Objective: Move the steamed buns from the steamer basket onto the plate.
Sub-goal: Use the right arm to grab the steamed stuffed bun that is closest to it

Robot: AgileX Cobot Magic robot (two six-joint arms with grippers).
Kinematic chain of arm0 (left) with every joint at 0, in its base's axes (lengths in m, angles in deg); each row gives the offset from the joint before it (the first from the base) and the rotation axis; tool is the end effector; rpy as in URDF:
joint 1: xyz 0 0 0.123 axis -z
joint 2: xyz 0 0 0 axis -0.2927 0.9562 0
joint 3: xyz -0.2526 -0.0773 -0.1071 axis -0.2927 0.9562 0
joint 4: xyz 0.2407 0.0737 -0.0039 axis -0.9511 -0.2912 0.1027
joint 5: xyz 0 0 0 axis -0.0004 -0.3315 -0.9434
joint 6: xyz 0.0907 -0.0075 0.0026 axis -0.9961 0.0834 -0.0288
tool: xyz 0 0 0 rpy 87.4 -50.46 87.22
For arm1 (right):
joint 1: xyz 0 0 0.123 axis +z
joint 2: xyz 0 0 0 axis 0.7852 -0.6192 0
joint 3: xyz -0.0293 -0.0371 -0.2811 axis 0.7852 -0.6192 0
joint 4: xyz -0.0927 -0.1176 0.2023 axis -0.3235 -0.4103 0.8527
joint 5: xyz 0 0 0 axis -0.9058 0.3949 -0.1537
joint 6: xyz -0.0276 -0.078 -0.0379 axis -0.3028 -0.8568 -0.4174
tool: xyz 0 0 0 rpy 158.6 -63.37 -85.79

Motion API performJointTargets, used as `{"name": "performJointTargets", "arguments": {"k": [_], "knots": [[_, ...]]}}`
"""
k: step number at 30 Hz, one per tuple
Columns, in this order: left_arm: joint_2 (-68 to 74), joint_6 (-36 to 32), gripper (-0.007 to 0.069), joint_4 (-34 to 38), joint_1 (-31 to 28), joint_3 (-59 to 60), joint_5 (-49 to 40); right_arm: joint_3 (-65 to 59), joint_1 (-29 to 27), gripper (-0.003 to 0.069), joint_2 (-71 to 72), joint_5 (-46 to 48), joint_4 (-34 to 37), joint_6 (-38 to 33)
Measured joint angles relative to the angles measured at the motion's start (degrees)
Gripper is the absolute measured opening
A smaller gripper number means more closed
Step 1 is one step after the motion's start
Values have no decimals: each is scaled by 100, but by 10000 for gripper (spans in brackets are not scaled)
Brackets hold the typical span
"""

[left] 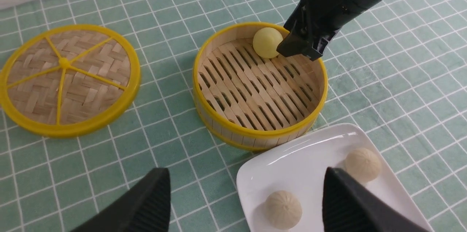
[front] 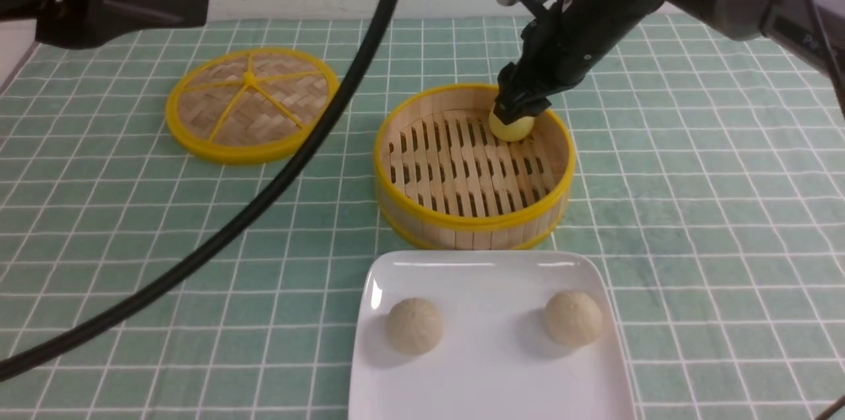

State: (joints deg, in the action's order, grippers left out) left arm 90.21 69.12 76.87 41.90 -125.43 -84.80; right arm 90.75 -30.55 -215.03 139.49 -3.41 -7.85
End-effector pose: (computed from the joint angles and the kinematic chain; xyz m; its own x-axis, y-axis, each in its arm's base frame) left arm 0.1587 -0.0818 0.4809 -0.5006 0.1962 -0.8431 0.4661 0.8818 -0.0715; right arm 0.4601 0.1973 0.2610 -0.5790 -0.5838 -0.5692 -0.6927 0.7204 -0.0343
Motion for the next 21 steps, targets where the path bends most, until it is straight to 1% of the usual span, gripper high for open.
{"name": "performJointTargets", "arguments": {"k": [6, 11, 15, 21], "knots": [[0, 16, 550, -41, 0, 0, -1, 53, 14, 429, -268, -301, -216, -33], [0, 16, 550, -41, 0, 0, -1, 431, 14, 429, -474, -312, -344, -32], [0, 67, 550, -41, 0, 0, -77, 846, 14, 429, -714, -232, -410, -32], [0, 182, 550, -135, 0, 0, -259, 915, 16, 429, -904, -36, -477, -32]]}}
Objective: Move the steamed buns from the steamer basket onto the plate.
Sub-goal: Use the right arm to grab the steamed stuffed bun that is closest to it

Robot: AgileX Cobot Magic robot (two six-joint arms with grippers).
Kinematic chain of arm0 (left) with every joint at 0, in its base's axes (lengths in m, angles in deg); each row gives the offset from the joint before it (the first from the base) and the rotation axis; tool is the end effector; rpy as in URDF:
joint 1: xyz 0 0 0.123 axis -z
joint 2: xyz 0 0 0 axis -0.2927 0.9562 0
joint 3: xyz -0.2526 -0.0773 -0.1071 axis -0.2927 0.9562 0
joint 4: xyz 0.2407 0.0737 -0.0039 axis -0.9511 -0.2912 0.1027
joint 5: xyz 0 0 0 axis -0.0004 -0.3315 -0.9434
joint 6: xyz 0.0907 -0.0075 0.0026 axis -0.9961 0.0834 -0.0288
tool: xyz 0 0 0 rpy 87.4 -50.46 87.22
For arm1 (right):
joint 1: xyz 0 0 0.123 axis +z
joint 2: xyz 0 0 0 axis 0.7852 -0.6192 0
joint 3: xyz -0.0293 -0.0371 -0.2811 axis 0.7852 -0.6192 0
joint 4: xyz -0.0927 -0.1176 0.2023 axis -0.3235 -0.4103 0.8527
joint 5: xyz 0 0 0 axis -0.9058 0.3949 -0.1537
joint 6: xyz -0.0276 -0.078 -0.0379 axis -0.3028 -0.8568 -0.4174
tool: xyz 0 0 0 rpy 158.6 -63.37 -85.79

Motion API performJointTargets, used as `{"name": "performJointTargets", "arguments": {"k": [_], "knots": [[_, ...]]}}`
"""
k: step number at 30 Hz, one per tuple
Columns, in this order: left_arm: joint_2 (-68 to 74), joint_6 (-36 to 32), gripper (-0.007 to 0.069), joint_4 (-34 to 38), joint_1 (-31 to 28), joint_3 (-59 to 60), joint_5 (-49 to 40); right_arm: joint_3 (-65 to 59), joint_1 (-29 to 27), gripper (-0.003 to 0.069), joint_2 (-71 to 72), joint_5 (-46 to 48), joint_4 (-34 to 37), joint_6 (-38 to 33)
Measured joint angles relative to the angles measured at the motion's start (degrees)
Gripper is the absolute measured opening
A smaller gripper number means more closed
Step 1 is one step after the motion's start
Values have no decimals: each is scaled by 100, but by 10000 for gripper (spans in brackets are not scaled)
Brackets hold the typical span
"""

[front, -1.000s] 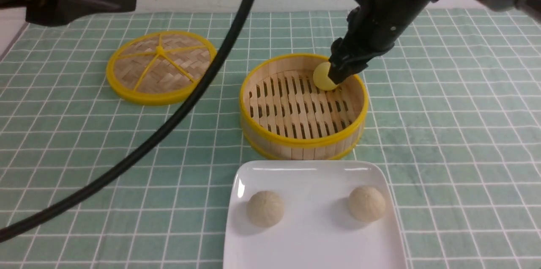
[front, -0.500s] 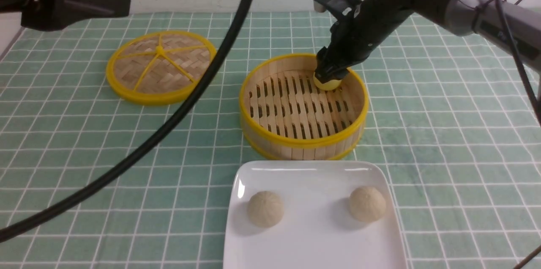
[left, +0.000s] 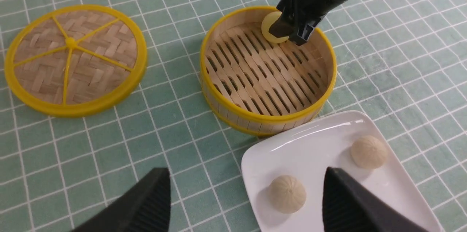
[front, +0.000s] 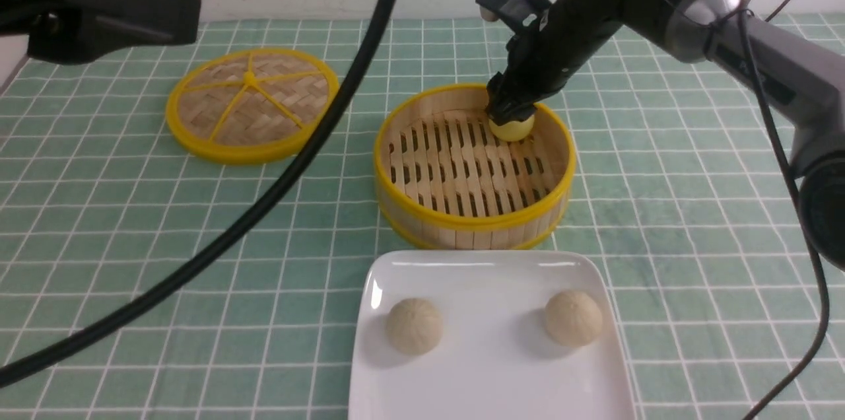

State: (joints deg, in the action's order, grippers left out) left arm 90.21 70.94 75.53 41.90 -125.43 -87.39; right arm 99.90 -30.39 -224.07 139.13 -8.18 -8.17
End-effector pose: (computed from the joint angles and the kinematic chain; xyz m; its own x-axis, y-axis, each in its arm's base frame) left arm 0.1574 -0.0793 0.4774 -0.5428 0.1962 -0.8166 0.4398 0.8947 -0.0774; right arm 0.4897 0.2038 0.2267 -0.5507 -0.6325 -0.5446 -0.6970 0.7075 -0.1169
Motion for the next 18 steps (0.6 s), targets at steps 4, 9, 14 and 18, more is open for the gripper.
{"name": "performJointTargets", "arguments": {"k": [4, 9, 14, 18], "knots": [[0, 11, 550, -94, 0, 0, -12, 11, 0, 427, -73, 74, -199, 0], [0, 76, 550, -166, 0, 0, -23, 17, 0, 340, -102, 81, -342, 0], [0, 81, 550, -204, 0, 0, -30, 27, 0, 61, -168, 58, -501, -18], [0, 88, 550, -254, 0, 0, -42, 32, 4, 20, -174, 37, -501, -18]]}}
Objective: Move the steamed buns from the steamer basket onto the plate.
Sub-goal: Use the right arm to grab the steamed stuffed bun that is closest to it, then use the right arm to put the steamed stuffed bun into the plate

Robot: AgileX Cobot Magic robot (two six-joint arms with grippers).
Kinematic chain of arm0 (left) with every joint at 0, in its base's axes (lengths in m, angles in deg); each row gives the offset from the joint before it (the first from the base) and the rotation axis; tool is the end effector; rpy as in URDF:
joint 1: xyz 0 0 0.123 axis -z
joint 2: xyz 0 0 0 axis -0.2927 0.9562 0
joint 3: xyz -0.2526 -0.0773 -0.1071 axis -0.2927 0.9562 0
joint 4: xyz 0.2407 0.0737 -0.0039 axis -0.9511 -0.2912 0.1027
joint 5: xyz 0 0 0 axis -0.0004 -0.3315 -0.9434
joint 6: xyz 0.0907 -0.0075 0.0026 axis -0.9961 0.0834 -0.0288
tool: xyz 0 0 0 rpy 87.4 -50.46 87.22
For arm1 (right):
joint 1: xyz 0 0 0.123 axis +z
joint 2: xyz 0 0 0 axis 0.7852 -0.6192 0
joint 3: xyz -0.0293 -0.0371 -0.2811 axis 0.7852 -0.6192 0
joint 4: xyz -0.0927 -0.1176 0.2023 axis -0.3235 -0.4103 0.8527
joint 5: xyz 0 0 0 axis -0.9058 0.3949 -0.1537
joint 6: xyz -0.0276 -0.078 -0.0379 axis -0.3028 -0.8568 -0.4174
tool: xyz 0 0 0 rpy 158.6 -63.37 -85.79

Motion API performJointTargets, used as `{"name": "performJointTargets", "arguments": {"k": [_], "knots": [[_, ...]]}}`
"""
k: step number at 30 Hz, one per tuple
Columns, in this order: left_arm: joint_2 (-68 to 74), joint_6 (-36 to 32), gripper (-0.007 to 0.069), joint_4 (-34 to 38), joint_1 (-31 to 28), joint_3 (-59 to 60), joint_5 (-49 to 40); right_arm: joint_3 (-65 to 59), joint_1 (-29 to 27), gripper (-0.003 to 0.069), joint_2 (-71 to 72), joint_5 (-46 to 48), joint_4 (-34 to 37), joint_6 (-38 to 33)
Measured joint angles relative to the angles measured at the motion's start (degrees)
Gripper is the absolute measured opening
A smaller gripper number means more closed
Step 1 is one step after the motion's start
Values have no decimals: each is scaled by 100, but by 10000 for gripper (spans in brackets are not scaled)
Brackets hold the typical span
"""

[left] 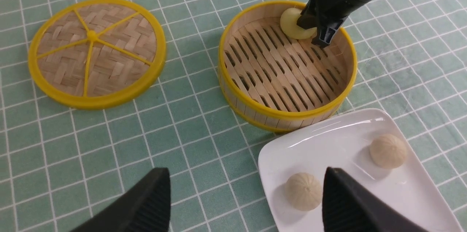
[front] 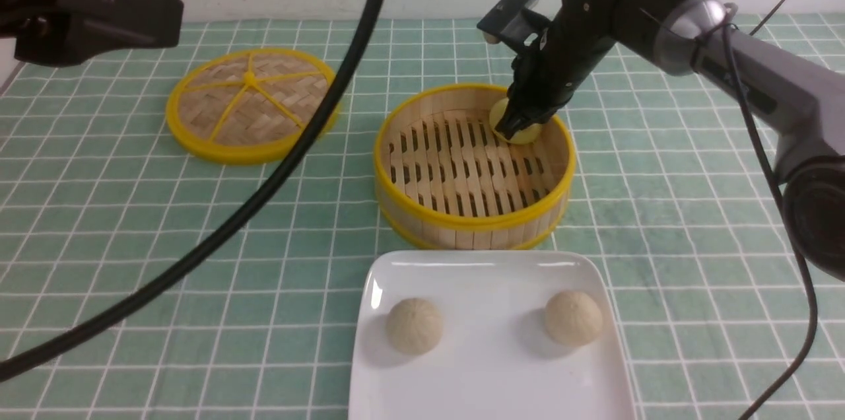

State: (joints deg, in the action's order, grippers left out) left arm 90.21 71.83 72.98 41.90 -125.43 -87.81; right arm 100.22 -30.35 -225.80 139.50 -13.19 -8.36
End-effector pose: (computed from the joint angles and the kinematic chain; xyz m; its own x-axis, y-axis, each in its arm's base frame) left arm 0.1587 -0.0759 0.4767 -0.5458 0.2018 -0.8133 0.4126 0.9095 -0.0513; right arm 0.4944 0.1992 0.2113 -0.5425 -0.6861 -0.4847 -0.7029 0.6867 -0.1852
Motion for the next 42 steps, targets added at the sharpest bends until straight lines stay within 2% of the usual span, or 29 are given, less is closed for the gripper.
{"name": "performJointTargets", "arguments": {"k": [9, 13, 18, 23, 26, 31, 32, 36, 38, 42], "knots": [[0, 6, 549, -146, 0, 0, 0, 359, 25, 20, 884, 548, 249, -4], [0, 22, 548, -146, 0, 0, 83, 657, 48, 20, 2025, 1112, 341, 33], [0, 22, 547, -146, 0, 0, 354, 699, 48, 20, 3030, 1756, 888, 250], [0, 22, 547, -146, 0, 0, 572, 357, 54, 20, 3387, 1776, 1393, 461], [0, 22, 547, -146, 0, 0, 645, -517, 54, 20, 3678, 1772, 1744, 645], [0, 22, 547, -146, 0, 0, 645, -2141, 54, 20, 4149, 1763, 1939, 692], [0, 22, 547, -146, 0, 0, 645, -2842, 54, 20, 4261, 1755, 2020, 572], [0, 22, 547, -146, 0, 0, 645, -4160, 54, 20, 4314, 1674, 2500, -50], [0, 22, 547, -146, 0, 0, 645, -4468, 54, 20, 4309, 1622, 2692, -255], [0, 22, 542, -146, 0, 0, 645, -5391, 54, 20, 4309, 997, 3488, -1185]]}}
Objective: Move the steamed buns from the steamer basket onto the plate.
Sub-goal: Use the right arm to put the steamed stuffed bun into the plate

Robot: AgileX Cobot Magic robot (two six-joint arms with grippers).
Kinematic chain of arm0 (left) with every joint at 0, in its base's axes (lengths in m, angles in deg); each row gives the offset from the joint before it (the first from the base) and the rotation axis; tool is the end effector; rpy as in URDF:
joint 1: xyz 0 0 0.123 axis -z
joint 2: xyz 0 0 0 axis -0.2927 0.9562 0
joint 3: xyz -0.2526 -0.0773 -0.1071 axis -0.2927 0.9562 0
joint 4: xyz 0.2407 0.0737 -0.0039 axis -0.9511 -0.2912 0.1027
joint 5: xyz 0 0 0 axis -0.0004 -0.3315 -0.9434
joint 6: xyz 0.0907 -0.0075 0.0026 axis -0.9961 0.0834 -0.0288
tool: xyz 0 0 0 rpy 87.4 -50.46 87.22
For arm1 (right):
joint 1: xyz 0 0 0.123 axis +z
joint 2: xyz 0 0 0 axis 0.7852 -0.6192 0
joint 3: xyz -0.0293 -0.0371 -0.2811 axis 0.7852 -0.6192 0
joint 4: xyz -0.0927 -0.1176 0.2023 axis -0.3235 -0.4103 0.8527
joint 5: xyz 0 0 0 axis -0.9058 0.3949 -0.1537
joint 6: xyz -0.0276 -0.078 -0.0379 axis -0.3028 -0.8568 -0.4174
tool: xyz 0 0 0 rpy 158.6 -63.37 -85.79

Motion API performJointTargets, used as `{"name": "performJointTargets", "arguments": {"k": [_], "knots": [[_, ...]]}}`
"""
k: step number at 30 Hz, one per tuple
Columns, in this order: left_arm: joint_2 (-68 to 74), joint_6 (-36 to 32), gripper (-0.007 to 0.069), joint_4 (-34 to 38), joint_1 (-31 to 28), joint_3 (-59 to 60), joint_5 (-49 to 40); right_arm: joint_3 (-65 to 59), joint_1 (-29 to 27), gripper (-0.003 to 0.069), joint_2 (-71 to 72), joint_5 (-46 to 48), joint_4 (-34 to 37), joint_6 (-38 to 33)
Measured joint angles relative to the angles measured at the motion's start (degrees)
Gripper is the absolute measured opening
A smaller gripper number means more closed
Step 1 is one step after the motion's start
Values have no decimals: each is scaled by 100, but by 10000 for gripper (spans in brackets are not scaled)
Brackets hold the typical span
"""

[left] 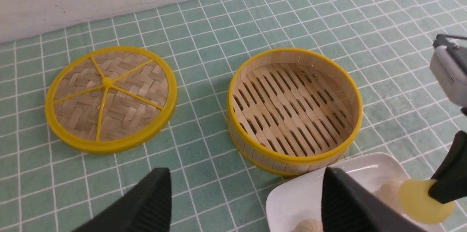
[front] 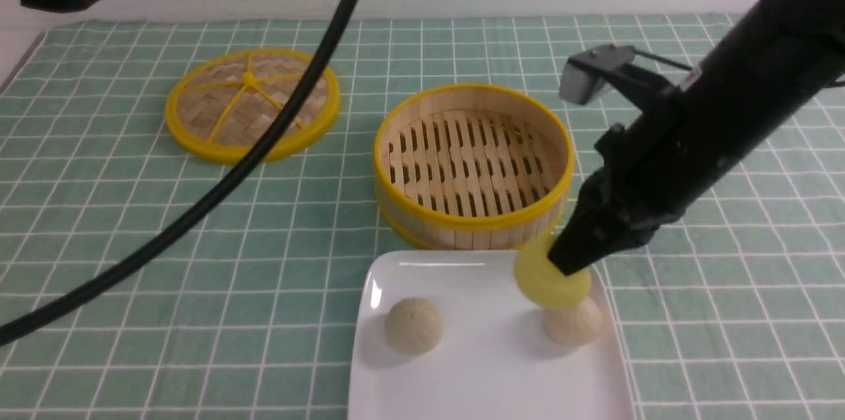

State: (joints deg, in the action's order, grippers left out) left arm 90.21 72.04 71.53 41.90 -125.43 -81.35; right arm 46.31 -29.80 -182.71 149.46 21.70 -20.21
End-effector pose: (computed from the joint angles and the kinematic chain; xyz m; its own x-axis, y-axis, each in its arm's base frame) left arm 0.1646 -0.0763 0.4854 -0.4558 0.1679 -0.8741 0.4031 0.9145 -0.0346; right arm 0.2861 0.1710 0.2863 -0.6631 -0.5916 -0.4586 -0.7485 0.5250 0.4052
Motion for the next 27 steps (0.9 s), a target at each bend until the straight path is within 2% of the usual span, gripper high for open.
{"name": "performJointTargets", "arguments": {"k": [4, 12, 18, 26, 27], "knots": [[44, 4, 533, 0, 0, 0, 0, -287, 0, 20, -103, -694, 282, -637], [187, 4, 528, 0, 0, 0, 18, -322, 0, 20, -887, -1154, 507, -957], [259, 4, 526, 33, 0, 0, 18, -322, 0, 20, -1426, -1284, 678, -1372], [265, 4, 526, 38, 0, 0, 18, -322, 0, 26, -1595, -1230, 807, -1436], [265, 4, 526, 38, 0, 0, 24, -316, 0, 47, -1595, -1128, 844, -1435]]}}
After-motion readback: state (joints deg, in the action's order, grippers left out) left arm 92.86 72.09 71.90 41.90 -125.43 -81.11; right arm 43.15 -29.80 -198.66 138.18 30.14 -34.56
